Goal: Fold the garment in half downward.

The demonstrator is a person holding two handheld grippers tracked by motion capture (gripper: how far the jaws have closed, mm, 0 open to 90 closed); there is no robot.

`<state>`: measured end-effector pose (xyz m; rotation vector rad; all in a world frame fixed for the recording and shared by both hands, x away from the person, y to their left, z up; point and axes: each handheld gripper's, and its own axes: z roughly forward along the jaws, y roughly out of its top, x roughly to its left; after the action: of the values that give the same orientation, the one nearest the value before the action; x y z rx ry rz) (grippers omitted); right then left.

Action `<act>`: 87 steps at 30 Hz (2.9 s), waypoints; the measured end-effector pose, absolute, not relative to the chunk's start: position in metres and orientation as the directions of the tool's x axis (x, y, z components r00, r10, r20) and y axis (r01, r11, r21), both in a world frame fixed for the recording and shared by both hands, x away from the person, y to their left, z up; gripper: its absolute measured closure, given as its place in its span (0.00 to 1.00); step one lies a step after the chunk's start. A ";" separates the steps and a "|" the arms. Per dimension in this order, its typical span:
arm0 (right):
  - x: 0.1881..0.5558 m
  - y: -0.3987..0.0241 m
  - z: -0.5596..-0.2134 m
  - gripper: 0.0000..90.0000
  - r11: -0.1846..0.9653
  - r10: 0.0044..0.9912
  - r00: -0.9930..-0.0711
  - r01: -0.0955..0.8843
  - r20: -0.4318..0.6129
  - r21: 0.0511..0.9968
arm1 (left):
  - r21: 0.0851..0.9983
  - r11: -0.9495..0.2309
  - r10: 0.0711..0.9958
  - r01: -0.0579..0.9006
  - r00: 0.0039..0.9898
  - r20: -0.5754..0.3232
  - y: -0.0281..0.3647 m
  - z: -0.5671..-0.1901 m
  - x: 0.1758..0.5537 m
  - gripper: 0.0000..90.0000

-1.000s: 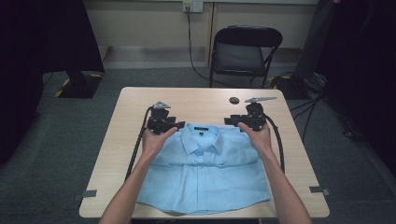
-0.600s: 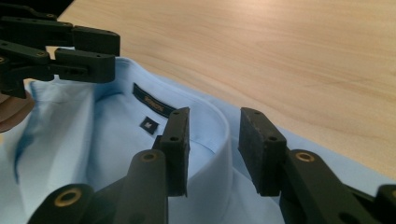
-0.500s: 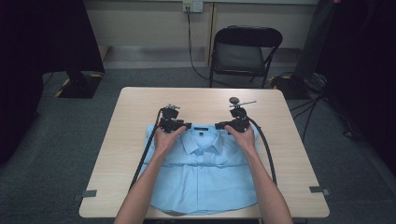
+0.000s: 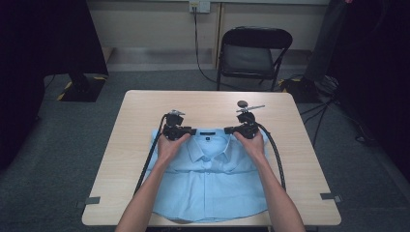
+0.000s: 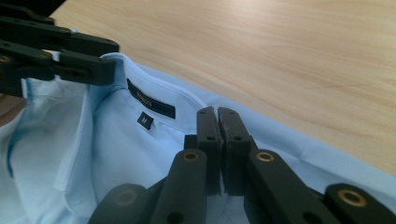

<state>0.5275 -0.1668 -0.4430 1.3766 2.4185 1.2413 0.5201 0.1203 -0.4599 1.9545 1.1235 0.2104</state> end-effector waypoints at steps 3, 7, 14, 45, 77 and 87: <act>0.520 -0.168 -0.436 0.98 0.263 0.743 -0.604 0.659 0.288 0.704 | 0.736 -0.245 0.771 0.631 0.587 -0.247 0.119 -0.461 0.520 0.75; 0.515 -0.169 -0.432 0.98 0.262 0.741 -0.608 0.653 0.286 0.711 | 0.751 -0.233 0.784 0.618 0.576 -0.231 0.120 -0.454 0.514 0.88; 0.507 -0.170 -0.421 0.98 0.257 0.731 -0.621 0.634 0.283 0.729 | 0.778 -0.279 0.774 0.563 0.611 -0.165 0.122 -0.433 0.494 0.94; 0.427 -0.180 -0.387 0.98 0.327 0.626 -0.749 0.506 0.218 0.798 | 0.839 -0.385 0.727 0.385 0.686 0.019 0.122 -0.397 0.402 0.95; 0.356 -0.195 -0.419 0.95 0.345 0.543 -0.793 0.510 0.275 0.788 | 0.880 -0.362 0.666 0.307 0.746 0.013 0.128 -0.430 0.322 0.92; 0.339 -0.200 -0.428 0.93 0.336 0.519 -0.800 0.515 0.301 0.789 | 0.862 -0.393 0.621 0.322 0.784 -0.010 0.130 -0.442 0.304 0.90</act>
<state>0.3387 -0.1997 -0.4277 0.9927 2.5637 1.5111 0.3043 0.1299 -0.4421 2.0074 0.7049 0.3896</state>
